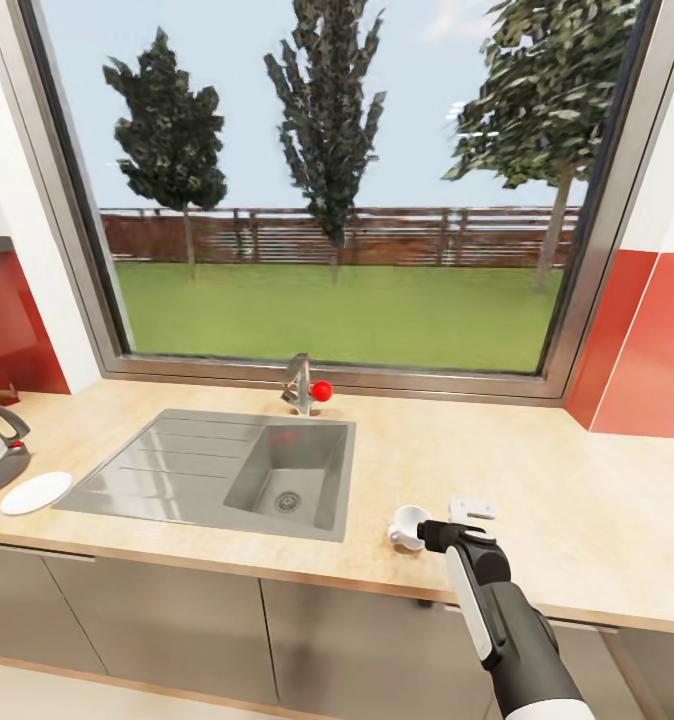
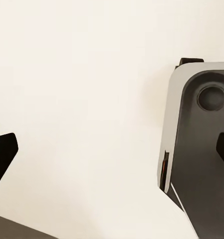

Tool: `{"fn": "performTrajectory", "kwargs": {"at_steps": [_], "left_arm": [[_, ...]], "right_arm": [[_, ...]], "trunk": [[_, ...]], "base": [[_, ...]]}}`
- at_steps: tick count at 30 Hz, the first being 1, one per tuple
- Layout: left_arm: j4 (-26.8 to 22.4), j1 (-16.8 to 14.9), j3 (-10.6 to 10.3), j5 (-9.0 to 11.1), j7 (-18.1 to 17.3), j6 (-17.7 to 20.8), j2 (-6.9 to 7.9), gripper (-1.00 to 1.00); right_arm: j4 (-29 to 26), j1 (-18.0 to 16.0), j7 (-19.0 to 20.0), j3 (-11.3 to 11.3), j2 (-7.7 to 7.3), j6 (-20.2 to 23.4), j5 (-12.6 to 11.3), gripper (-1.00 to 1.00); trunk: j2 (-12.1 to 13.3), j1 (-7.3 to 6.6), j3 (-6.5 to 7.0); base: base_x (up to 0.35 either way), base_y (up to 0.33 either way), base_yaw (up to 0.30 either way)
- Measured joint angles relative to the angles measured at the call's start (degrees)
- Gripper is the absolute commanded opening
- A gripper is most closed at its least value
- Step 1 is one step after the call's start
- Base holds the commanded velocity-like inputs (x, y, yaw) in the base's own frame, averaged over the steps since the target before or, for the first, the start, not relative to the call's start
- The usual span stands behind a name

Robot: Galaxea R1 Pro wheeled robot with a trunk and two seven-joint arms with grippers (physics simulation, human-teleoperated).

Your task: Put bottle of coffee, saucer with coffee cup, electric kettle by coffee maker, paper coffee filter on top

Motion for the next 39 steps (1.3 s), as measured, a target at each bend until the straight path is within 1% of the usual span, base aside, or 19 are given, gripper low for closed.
{"fn": "performTrajectory", "kwargs": {"at_steps": [13, 19, 25, 35, 36, 39], "left_arm": [[0.0, 0.0, 0.0, 0.0, 0.0, 0.0, -0.02, 1.0], [0.0, 0.1, 0.0, 0.0, 0.0, 0.0, -0.03, 1.0], [-0.1, 0.1, -0.1, 0.0, 0.0, -0.1, -0.23, 1.0], [0.0, 0.1, -0.1, 0.0, 0.0, 0.0, -0.22, 1.0], [0.0, 0.1, -0.1, 0.0, 0.0, 0.0, -0.2, 1.0], [0.0, 0.1, -0.1, 0.0, 0.0, 0.0, -0.19, 1.0]], "right_arm": [[0.2, 0.0, 0.0, 0.0, 0.0, 0.0, 0.0, 1.0], [0.3, 0.0, 0.0, 0.0, 0.0, 0.0, 0.1, 1.0], [4.0, 0.0, 0.0, -0.1, -0.04, 0.0, 0.0, 1.0], [4.4, 0.0, 0.0, -0.1, -0.03, 0.0, -0.1, 1.0], [4.4, 0.0, 0.0, -0.1, -0.05, 0.0, -0.1, -1.0], [4.4, 0.0, 0.0, -0.1, -0.01, 0.0, -0.1, -1.0]], "trunk": [[0.0, 0.0, 0.0], [0.0, -0.01, 0.0], [0.0, 0.0, 0.0], [0.0, 0.0, 0.0], [0.0, 0.0, 0.0], [0.0, 0.0, 0.0]], "base": [[0.002, 0.034, 0.0], [0.179, 0.022, 0.0], [0.024, 0.003, 0.0], [0.0, 0.0, 0.0], [0.0, 0.0, 0.0], [0.0, 0.0, 0.0]]}}
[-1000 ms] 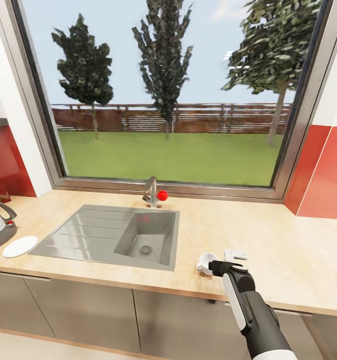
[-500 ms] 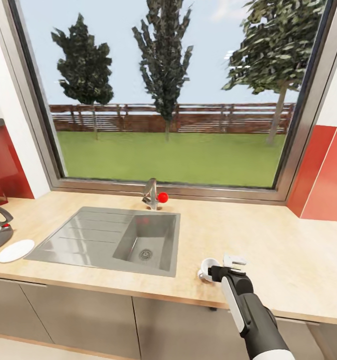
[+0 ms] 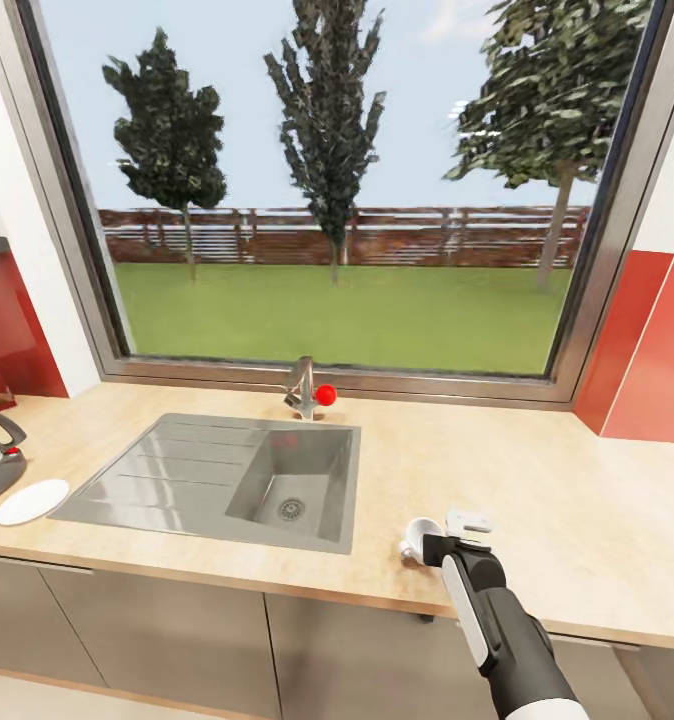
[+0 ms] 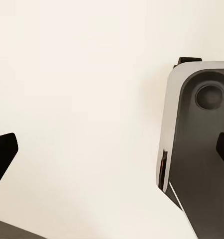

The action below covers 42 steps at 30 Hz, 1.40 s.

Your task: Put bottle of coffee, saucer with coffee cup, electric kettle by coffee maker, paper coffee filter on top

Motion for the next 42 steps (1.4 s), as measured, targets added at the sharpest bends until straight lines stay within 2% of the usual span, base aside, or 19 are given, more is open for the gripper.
{"fn": "performTrajectory", "kwargs": {"at_steps": [6, 29, 33, 36, 39, 40, 42], "left_arm": [[0.0, 0.0, 0.0, 0.0, 0.0, 0.0, 0.02, 1.0], [0.0, 0.0, 0.0, 0.0, 0.0, -0.1, -0.15, 1.0], [-0.1, 0.0, 0.0, 0.0, 0.0, -0.1, -0.11, 1.0], [-0.2, 0.0, 0.0, 0.1, 0.0, -0.1, -0.08, 1.0], [-0.2, 0.0, 0.0, 0.1, 0.0, -0.1, -0.07, 1.0], [-0.2, 0.0, 0.0, 0.1, 0.0, -0.1, -0.07, 1.0], [-0.3, 0.0, 0.0, 0.1, 0.0, -0.1, -0.07, 1.0]], "right_arm": [[-0.5, 0.0, -0.1, 0.0, -0.01, 0.3, 1.3, -1.0], [-0.4, -0.1, -0.1, 0.2, 0.05, 0.2, 1.4, -1.0], [-0.5, 0.0, 0.1, 0.2, 0.1, 0.0, -0.1, -1.0], [-3.1, -0.1, 0.1, 0.2, 0.11, 0.0, -0.1, -1.0], [-8.7, -0.1, 0.1, 0.3, 0.11, 0.0, 0.0, -1.0], [-12.1, -0.2, 0.1, 0.4, 0.12, 0.0, 0.0, -1.0], [-14.5, -0.2, 0.2, 0.5, 0.12, 0.0, -0.1, -1.0]], "trunk": [[0.0, -0.01, 0.01], [0.0, 0.0, 0.01], [0.0, 0.0, 0.0], [0.0, 0.0, 0.0], [0.0, 0.0, 0.0], [0.0, 0.0, 0.01], [0.0, 0.0, 0.0]], "base": [[0.0, 0.0, 0.0], [0.0, 0.0, 0.0], [0.0, 0.0, 0.0], [0.0, 0.0, 0.0], [0.0, 0.0, 0.0], [0.0, 0.0, 0.0], [0.0, 0.0, 0.0]]}}
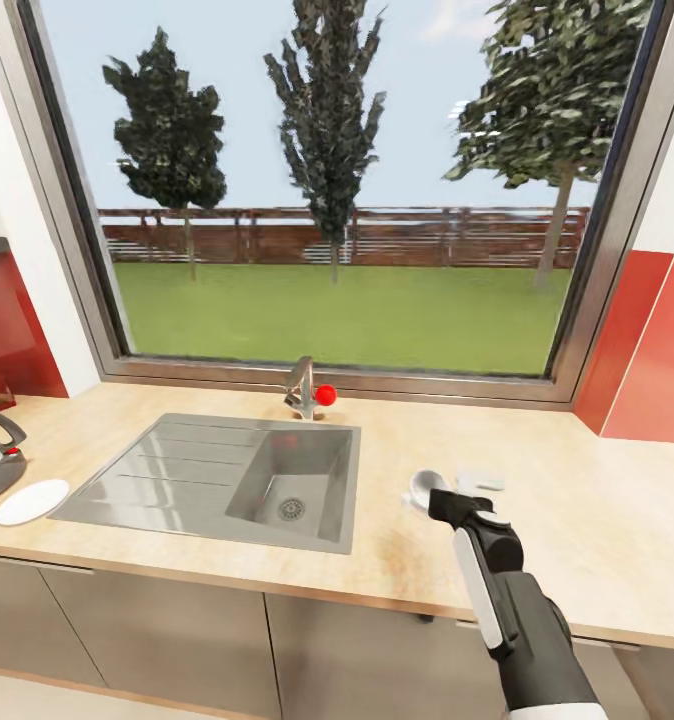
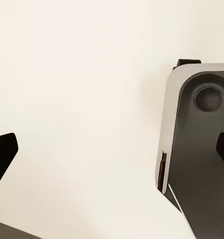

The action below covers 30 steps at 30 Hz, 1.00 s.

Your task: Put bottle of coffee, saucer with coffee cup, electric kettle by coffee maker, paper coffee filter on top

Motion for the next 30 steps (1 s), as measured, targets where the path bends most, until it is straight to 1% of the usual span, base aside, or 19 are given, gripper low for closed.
{"fn": "performTrajectory", "kwargs": {"at_steps": [1, 4, 6, 7, 8, 9, 11, 14, 17, 26, 30], "left_arm": [[0.0, 0.0, 0.0, 0.0, 0.0, 0.0, 0.0, 1.0], [0.0, 0.0, 0.1, 0.0, 0.0, 0.0, 0.0, 1.0], [0.0, 0.0, 0.2, 0.0, 0.0, 0.0, -0.02, 1.0], [0.0, 0.0, 0.2, 0.0, 0.0, 0.0, -0.04, 1.0], [0.0, 0.0, 0.2, 0.0, 0.0, 0.0, -0.08, 1.0], [0.0, 0.0, 0.2, 0.0, 0.0, 0.0, -0.08, 1.0], [0.0, 0.0, 0.2, 0.0, 0.1, 0.1, -0.04, 1.0], [0.0, 0.0, 0.2, 0.0, 0.1, 0.1, -0.01, 1.0], [0.0, 0.0, 0.2, 0.0, 0.1, 0.1, -0.06, 1.0], [0.0, 0.0, 0.2, -0.1, 0.1, 0.2, -0.23, 1.0], [0.0, 0.0, 0.2, -0.1, 0.1, 0.2, -0.26, 1.0]], "right_arm": [[-1.1, 0.0, 0.0, 0.3, 0.0, 0.0, 0.0, -1.0], [-2.6, 0.0, 0.1, 2.2, 0.01, 0.0, -0.1, -1.0], [-2.9, 0.0, 0.1, 4.5, 0.04, 0.0, -0.3, -1.0], [-3.0, 0.0, 0.1, 6.0, 0.06, 0.0, -0.4, -1.0], [-3.2, 0.0, 0.1, 11.2, 0.04, -0.1, -0.4, -1.0], [-3.2, 0.0, 0.1, 12.8, 0.03, 0.0, -0.3, -1.0], [-3.2, 0.0, 0.1, 14.2, -0.01, 0.0, -0.1, -1.0], [-3.3, 0.1, 0.1, 14.9, -0.05, 0.0, 0.0, -1.0], [-3.5, 0.1, 0.1, 14.9, -0.01, 0.0, 0.0, -1.0], [-3.5, 0.0, 0.0, 15.0, 0.01, 0.0, -0.1, -1.0], [-3.5, 0.1, 0.1, 15.1, -0.01, 0.0, -0.1, -1.0]], "trunk": [[0.0, 0.0, 0.0], [0.0, 0.0, 0.0], [0.0, 0.0, 0.0], [0.0, 0.0, 0.0], [0.0, 0.0, 0.0], [0.0, 0.0, 0.0], [0.0, 0.0, 0.0], [0.0, 0.0, 0.0], [0.0, 0.0, 0.0], [0.0, 0.0, -0.41], [0.0, -0.02, -0.61]], "base": [[0.0, 0.0, 0.0], [0.0, 0.0, 0.0], [0.0, 0.0, 0.0], [0.0, 0.0, 0.0], [0.0, 0.0, 0.0], [0.0, 0.0, 0.0], [0.0, 0.0, 0.0], [0.0, 0.0, 0.0], [0.0, 0.0, 0.022], [0.007, 0.003, 0.216], [0.1, 0.198, 0.234]]}}
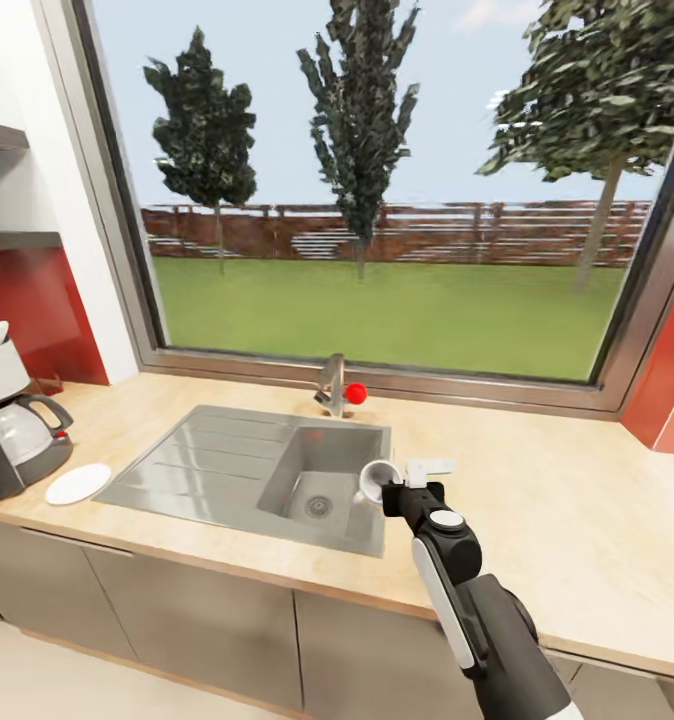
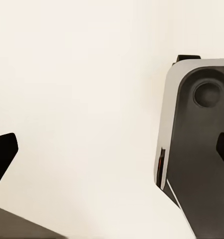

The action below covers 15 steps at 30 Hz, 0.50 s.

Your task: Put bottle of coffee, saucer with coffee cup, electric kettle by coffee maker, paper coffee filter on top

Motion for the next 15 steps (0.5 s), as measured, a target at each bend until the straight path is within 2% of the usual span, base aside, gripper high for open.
{"fn": "performTrajectory", "kwargs": {"at_steps": [10, 15], "left_arm": [[0.0, 0.0, 0.1, 0.1, 0.1, 0.0, -0.09, 1.0], [0.0, 0.0, 0.1, 0.1, 0.2, 0.0, -0.09, 1.0]], "right_arm": [[0.0, 0.0, -0.1, 0.0, 0.0, 0.0, 0.1, -1.0], [0.1, 0.0, -0.1, 0.0, -0.08, 0.0, 0.2, -1.0]], "trunk": [[0.0, 0.01, -0.47], [0.0, 0.01, -0.53]], "base": [[0.042, 0.325, 0.229], [0.001, 0.34, 0.037]]}}
